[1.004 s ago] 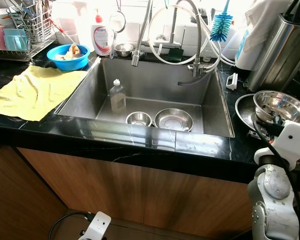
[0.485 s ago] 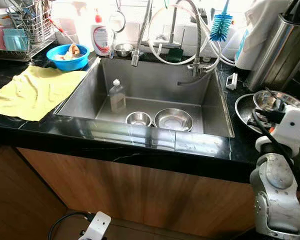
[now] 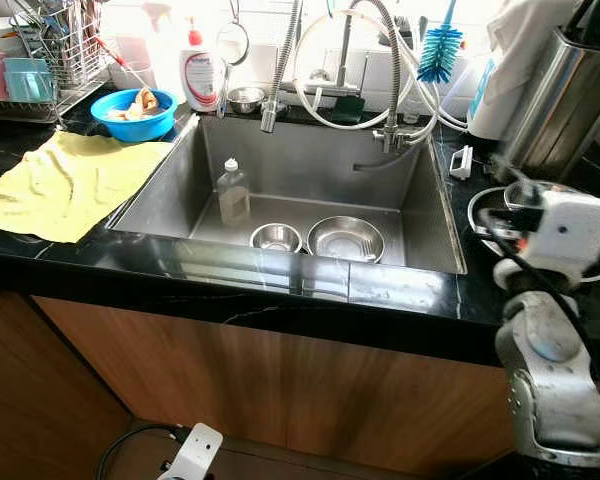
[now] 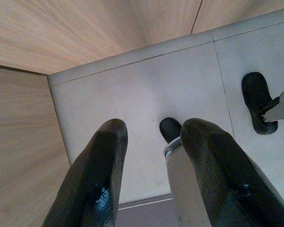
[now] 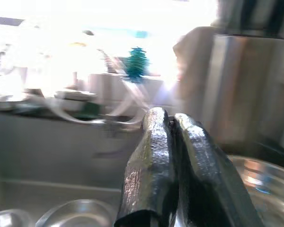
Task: Kitchen organization
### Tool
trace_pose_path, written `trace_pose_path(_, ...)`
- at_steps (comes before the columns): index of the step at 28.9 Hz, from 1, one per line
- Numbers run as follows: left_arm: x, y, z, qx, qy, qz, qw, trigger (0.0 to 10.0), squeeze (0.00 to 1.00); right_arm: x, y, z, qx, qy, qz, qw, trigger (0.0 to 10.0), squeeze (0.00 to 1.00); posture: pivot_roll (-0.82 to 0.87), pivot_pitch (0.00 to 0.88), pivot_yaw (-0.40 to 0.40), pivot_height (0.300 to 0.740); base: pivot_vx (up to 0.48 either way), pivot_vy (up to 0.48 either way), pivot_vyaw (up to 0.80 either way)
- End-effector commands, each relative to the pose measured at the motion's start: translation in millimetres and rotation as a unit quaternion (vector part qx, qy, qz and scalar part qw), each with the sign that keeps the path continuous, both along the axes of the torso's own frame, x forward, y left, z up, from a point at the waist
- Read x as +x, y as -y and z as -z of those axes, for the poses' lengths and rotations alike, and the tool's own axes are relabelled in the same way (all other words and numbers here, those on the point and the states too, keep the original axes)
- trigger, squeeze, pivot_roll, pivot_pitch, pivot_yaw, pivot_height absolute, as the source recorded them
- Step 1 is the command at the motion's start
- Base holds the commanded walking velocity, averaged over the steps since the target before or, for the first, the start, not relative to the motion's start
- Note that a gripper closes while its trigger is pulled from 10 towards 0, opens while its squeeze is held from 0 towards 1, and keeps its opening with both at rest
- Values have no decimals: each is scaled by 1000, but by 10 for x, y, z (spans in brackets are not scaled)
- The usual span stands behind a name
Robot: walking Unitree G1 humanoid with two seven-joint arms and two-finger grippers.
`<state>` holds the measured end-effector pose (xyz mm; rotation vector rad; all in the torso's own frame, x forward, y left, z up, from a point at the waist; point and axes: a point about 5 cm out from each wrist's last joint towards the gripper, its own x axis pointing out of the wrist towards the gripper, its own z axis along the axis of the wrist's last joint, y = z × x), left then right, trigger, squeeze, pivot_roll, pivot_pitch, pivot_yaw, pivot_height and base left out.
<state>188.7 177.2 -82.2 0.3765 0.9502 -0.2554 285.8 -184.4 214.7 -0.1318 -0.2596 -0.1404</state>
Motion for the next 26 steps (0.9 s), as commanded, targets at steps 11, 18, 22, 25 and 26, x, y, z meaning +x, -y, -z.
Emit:
trace_pose_path(11,-34,-12,16,3,-2,-4,1000,10000,0,184,5,99,-23,-87,-48,995,10000,0,-149,0,-65,740,0,0,0)
trace_pose_path(18,-25,-16,11,3,-2,-5,1000,10000,0,316,-92,120,-40,-120,-108,986,10000,0,-143,0,-64,740,0,0,0)
trace_pose_path(22,-28,-22,12,4,-3,-4,1000,10000,0,413,-157,116,-24,-129,-135,982,10000,0,-137,0,-61,740,0,0,0)
trace_pose_path(25,-30,-27,12,4,-3,-3,1000,10000,0,443,-196,151,-16,-142,-150,978,10000,0,-139,0,-58,740,0,0,0)
trace_pose_path(26,-30,-28,12,4,-4,-3,1000,10000,0,463,-206,176,-12,-149,-150,977,10000,0,-139,0,-58,740,0,0,0)
